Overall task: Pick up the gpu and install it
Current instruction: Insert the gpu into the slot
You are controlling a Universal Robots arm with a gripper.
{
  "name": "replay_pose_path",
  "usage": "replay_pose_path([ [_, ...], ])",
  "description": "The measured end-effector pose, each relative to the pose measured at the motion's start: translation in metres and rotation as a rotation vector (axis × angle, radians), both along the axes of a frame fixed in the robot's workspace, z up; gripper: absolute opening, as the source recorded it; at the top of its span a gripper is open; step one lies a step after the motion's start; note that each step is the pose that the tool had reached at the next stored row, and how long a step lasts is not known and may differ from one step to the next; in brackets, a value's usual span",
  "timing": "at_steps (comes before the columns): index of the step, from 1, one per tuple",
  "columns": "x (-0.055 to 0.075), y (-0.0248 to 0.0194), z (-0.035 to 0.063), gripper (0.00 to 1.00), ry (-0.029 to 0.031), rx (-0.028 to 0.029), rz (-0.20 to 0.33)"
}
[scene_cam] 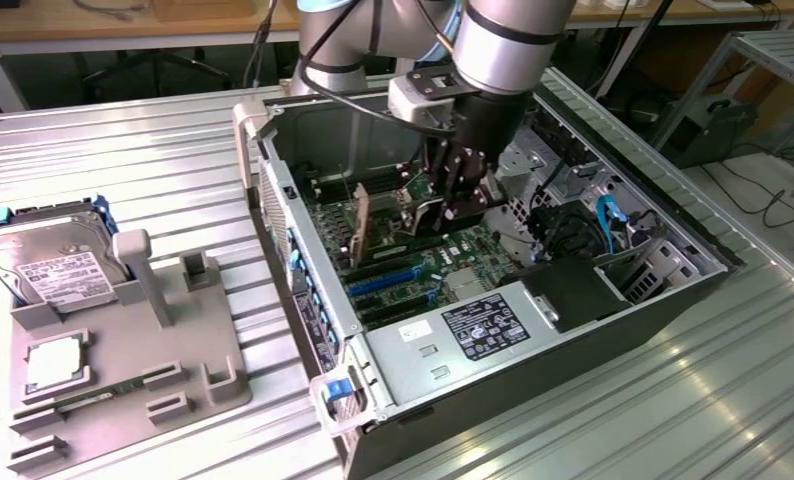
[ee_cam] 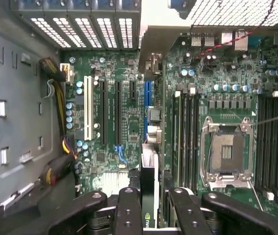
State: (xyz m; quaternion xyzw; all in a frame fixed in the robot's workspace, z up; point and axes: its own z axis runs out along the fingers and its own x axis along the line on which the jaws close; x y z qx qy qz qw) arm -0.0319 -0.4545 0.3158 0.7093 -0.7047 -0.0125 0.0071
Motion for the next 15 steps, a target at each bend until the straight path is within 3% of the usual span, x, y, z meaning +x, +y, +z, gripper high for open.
replay_pose_path([
  [6, -0.004, 0.0013, -0.0079, 0.27, -0.0106, 0.0001, 0.002],
  [15, -0.018, 0.0032, -0.0255, 0.27, -0.0107, 0.0001, 0.002],
])
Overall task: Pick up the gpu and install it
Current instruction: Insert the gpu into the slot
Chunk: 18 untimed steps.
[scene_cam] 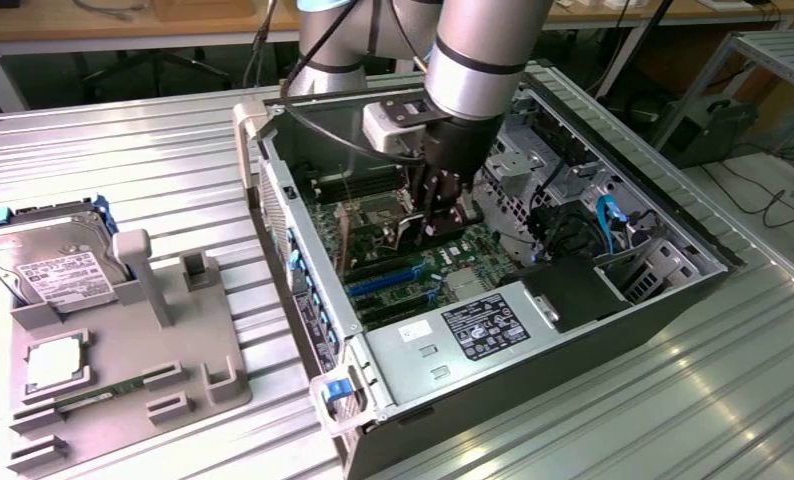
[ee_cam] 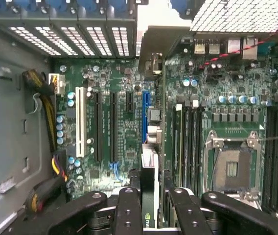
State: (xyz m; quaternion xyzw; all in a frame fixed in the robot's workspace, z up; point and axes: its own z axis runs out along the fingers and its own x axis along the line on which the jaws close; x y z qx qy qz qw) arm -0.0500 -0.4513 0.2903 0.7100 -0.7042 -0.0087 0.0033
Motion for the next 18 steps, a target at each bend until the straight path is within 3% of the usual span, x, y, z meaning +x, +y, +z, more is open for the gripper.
replay_pose_path([
  [7, -0.004, 0.0, -0.0125, 0.27, 0.0, -0.0001, -0.001],
  [18, -0.008, -0.0032, -0.0188, 0.27, 0.0014, 0.0003, -0.001],
])
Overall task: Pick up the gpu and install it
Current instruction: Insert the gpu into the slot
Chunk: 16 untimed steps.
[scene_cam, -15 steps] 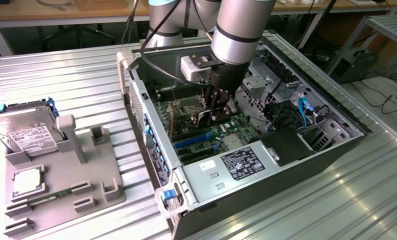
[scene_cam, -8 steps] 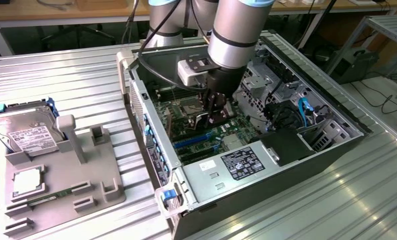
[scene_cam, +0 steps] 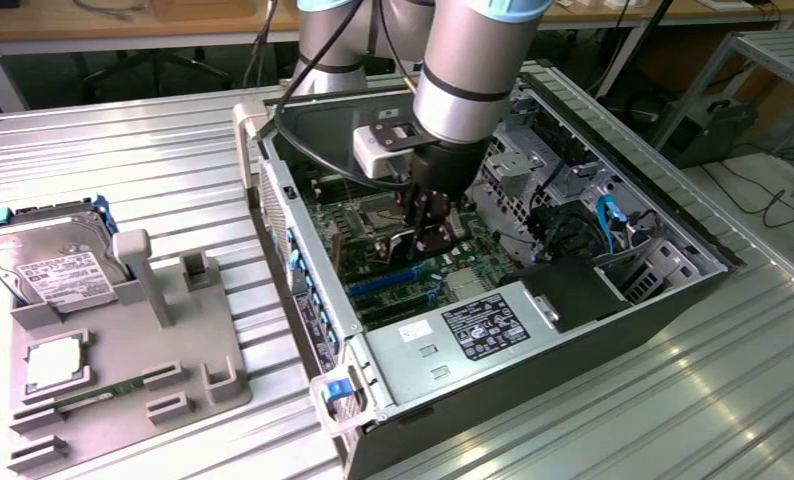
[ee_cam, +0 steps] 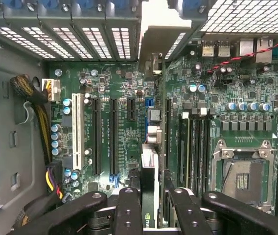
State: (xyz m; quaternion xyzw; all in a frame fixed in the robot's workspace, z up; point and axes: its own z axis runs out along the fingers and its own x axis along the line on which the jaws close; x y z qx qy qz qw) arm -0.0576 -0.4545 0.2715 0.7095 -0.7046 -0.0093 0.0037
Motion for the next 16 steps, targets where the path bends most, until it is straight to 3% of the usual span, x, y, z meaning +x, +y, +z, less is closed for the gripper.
replay_pose_path([
  [16, -0.011, -0.0004, -0.0094, 0.27, 0.0032, 0.0006, 0.0],
])
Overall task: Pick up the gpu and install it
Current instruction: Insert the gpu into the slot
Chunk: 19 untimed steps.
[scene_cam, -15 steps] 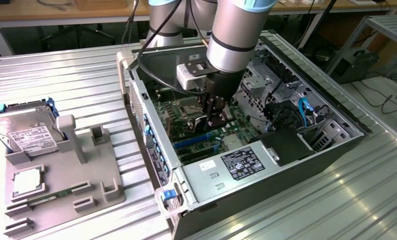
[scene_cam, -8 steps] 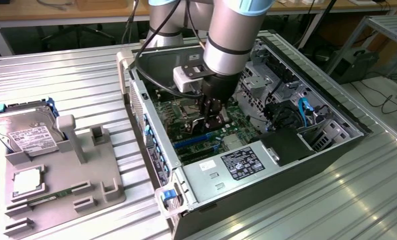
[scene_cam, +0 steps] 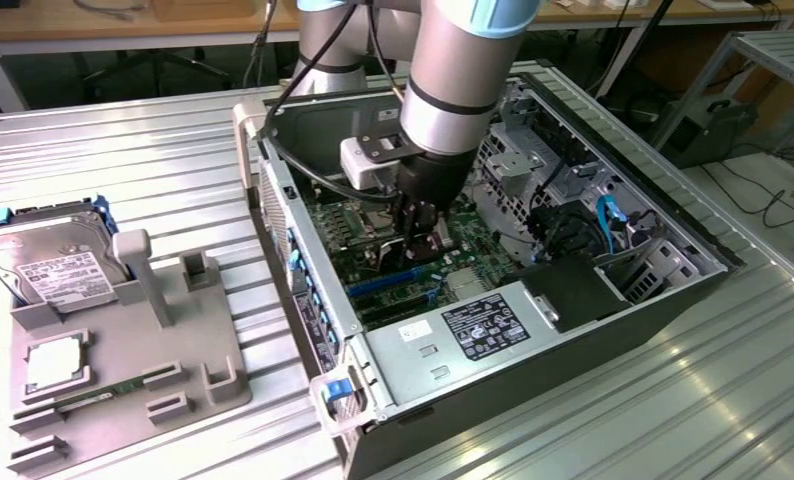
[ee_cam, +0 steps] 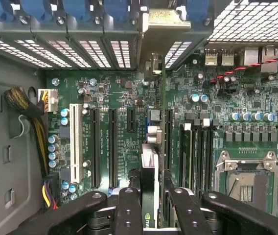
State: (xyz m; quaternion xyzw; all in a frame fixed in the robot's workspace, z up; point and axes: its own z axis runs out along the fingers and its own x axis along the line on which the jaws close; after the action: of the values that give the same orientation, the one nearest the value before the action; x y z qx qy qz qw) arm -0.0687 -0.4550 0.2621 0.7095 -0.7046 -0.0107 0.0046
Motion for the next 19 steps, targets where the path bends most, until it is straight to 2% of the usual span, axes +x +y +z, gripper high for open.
replay_pose_path([
  [8, -0.004, -0.0001, -0.0041, 0.27, 0.0014, 0.0005, 0.0],
  [19, -0.006, -0.0002, -0.0159, 0.27, 0.0043, 0.0003, 0.0],
])
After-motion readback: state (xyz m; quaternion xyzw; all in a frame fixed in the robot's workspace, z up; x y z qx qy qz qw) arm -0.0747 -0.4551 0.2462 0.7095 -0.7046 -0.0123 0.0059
